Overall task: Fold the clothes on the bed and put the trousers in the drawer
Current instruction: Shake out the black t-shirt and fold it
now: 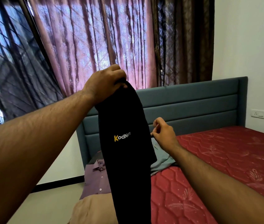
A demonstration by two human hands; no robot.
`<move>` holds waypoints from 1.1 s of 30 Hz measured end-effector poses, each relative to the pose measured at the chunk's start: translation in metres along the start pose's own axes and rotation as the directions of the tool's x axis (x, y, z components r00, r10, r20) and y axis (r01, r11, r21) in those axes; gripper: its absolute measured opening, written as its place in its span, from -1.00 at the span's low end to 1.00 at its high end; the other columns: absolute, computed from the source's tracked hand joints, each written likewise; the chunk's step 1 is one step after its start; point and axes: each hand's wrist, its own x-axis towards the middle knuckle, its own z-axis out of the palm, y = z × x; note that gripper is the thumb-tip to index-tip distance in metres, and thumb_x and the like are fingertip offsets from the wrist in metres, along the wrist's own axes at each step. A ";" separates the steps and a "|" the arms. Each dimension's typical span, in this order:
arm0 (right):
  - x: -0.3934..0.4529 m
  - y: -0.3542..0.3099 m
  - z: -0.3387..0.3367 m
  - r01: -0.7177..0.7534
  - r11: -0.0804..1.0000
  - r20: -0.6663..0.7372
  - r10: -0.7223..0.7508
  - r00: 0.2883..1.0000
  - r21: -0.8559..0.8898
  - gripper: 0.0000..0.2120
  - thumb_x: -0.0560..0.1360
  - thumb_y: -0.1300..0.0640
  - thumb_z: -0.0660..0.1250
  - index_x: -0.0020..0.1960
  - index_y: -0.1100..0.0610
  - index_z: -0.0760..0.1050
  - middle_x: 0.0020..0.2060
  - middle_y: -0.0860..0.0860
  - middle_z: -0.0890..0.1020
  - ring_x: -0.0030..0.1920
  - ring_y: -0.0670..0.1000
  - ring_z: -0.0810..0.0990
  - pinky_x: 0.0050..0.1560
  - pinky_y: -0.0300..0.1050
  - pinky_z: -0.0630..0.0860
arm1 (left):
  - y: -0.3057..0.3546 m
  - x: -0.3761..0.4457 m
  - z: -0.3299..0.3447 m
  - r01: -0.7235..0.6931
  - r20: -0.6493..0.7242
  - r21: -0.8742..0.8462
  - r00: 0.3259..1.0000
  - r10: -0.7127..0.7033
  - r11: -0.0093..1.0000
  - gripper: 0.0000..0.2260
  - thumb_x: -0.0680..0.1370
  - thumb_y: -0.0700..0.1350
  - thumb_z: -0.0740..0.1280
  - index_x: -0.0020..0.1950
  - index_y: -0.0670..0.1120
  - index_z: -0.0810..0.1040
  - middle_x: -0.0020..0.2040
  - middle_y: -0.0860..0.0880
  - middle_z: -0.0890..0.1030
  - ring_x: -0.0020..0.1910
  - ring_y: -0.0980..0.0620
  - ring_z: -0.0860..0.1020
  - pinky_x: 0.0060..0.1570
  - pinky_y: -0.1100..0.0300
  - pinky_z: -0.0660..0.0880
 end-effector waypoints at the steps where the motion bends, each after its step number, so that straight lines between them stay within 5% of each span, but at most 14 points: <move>1: 0.000 -0.002 -0.001 0.010 0.999 0.004 -0.010 1.000 0.041 -0.69 0.44 0.30 0.39 -0.03 -0.07 0.41 -0.21 -0.01 0.59 -0.19 -0.02 0.57 -0.12 -0.10 0.48 | -0.002 -0.001 -0.002 0.009 -0.001 0.008 1.000 -0.009 1.000 -0.74 0.50 0.06 0.32 0.01 -0.11 0.60 0.01 -0.12 0.55 -0.11 -0.22 0.59 -0.20 -0.05 0.54; 4: 0.001 -0.014 -0.003 -0.032 0.967 0.208 -0.023 0.978 0.253 -0.40 0.46 0.14 0.45 0.44 0.02 0.32 0.28 -0.06 0.43 0.27 -0.09 0.39 0.29 -0.08 0.37 | -0.005 -0.002 -0.004 0.009 0.002 0.017 1.000 -0.009 1.000 -0.77 0.52 0.02 0.35 0.01 -0.12 0.60 0.01 -0.12 0.55 -0.10 -0.22 0.59 -0.21 -0.04 0.53; 6: 0.000 -0.024 0.003 -0.122 0.916 0.348 -0.021 0.937 0.383 -0.45 0.47 0.09 0.44 0.41 0.06 0.38 0.33 -0.04 0.45 0.33 -0.02 0.41 0.34 0.04 0.39 | -0.005 -0.003 -0.004 -0.006 0.012 0.025 1.000 0.006 1.000 -0.80 0.52 -0.02 0.38 0.02 -0.13 0.60 0.01 -0.14 0.55 -0.11 -0.23 0.59 -0.21 -0.04 0.53; 8: 0.000 -0.031 0.014 -0.126 0.883 0.282 -0.008 0.959 0.452 -0.73 0.46 0.11 0.41 0.14 0.15 0.59 0.07 0.09 0.65 0.12 0.13 0.61 0.18 0.15 0.53 | -0.007 -0.004 -0.005 -0.010 0.020 0.031 1.000 0.010 0.999 -0.79 0.52 -0.01 0.36 0.02 -0.13 0.60 0.01 -0.14 0.55 -0.12 -0.24 0.59 -0.22 -0.05 0.53; 11: -0.005 -0.038 0.023 -0.038 0.935 -0.009 0.044 0.999 0.352 -0.88 0.53 0.22 0.32 -0.14 0.16 0.60 -0.24 0.06 0.66 -0.18 0.04 0.63 -0.15 -0.06 0.53 | -0.010 -0.007 -0.006 0.014 0.043 0.051 0.999 -0.016 0.999 -0.78 0.53 0.00 0.35 0.04 -0.12 0.58 0.04 -0.13 0.53 -0.12 -0.24 0.58 -0.19 -0.07 0.53; 15: -0.028 -0.036 0.019 0.073 0.944 -0.336 0.042 0.941 0.323 -0.90 0.59 0.21 0.24 -0.02 0.07 0.51 -0.22 -0.12 0.57 -0.21 -0.14 0.53 -0.24 -0.28 0.39 | -0.014 -0.009 -0.005 0.044 0.059 0.074 0.997 -0.049 0.996 -0.80 0.55 -0.04 0.37 0.08 -0.13 0.58 0.08 -0.14 0.53 -0.08 -0.25 0.58 -0.15 -0.09 0.52; 18: -0.049 -0.024 0.025 0.210 0.963 -0.206 -0.174 0.963 0.170 -0.67 0.51 0.18 0.37 0.23 0.04 0.38 0.02 -0.15 0.49 -0.07 -0.22 0.50 -0.12 -0.40 0.41 | -0.011 -0.009 -0.001 0.060 0.074 0.068 0.995 -0.065 0.996 -0.80 0.55 -0.05 0.36 0.09 -0.15 0.57 0.08 -0.15 0.52 -0.07 -0.26 0.57 -0.14 -0.08 0.51; 22: -0.060 -0.014 0.033 0.409 0.912 0.034 -0.408 0.912 -0.026 -0.62 0.50 0.24 0.34 0.18 -0.09 0.30 0.08 0.02 0.54 -0.06 0.10 0.62 -0.14 0.02 0.58 | -0.004 -0.008 0.000 0.063 0.082 0.083 0.994 -0.070 0.995 -0.80 0.56 -0.06 0.34 0.07 -0.16 0.57 0.08 -0.16 0.52 -0.07 -0.26 0.56 -0.16 -0.05 0.48; 24: -0.065 -0.012 0.034 0.491 0.868 0.026 -0.490 0.871 -0.070 -0.69 0.51 0.26 0.29 0.10 -0.08 0.31 -0.01 0.04 0.59 -0.16 0.14 0.63 -0.25 -0.02 0.56 | -0.006 -0.009 0.000 0.068 0.088 0.096 0.993 -0.076 0.993 -0.81 0.56 -0.06 0.34 0.07 -0.16 0.57 0.08 -0.15 0.52 -0.07 -0.26 0.56 -0.17 -0.05 0.47; 27: -0.072 -0.012 0.034 0.430 0.901 -0.066 -0.433 0.899 -0.055 -0.65 0.53 0.31 0.29 0.10 -0.10 0.30 -0.07 0.00 0.59 -0.20 0.09 0.60 -0.28 -0.14 0.44 | -0.011 -0.011 0.000 0.084 0.082 0.095 0.992 -0.092 0.992 -0.80 0.56 -0.05 0.34 0.07 -0.16 0.57 0.09 -0.16 0.52 -0.06 -0.27 0.56 -0.15 -0.07 0.49; 31: -0.073 -0.007 0.041 0.469 0.849 -0.039 -0.492 0.870 -0.241 -0.33 0.43 0.42 0.23 0.39 -0.15 0.27 0.42 0.04 0.36 0.07 0.14 0.61 -0.18 -0.03 0.63 | -0.010 -0.009 0.000 0.111 0.084 0.080 0.990 -0.117 0.991 -0.78 0.56 -0.02 0.34 0.09 -0.15 0.57 0.09 -0.15 0.52 -0.04 -0.27 0.56 -0.11 -0.07 0.50; 33: -0.066 -0.002 0.043 0.495 0.846 -0.070 -0.516 0.854 -0.198 -0.49 0.43 0.39 0.22 0.30 0.00 0.46 0.42 0.03 0.35 0.12 0.12 0.60 -0.10 0.00 0.64 | -0.011 -0.007 -0.002 0.105 0.086 0.077 0.990 -0.112 0.991 -0.77 0.56 -0.01 0.33 0.09 -0.15 0.56 0.09 -0.15 0.52 -0.03 -0.26 0.56 -0.10 -0.07 0.50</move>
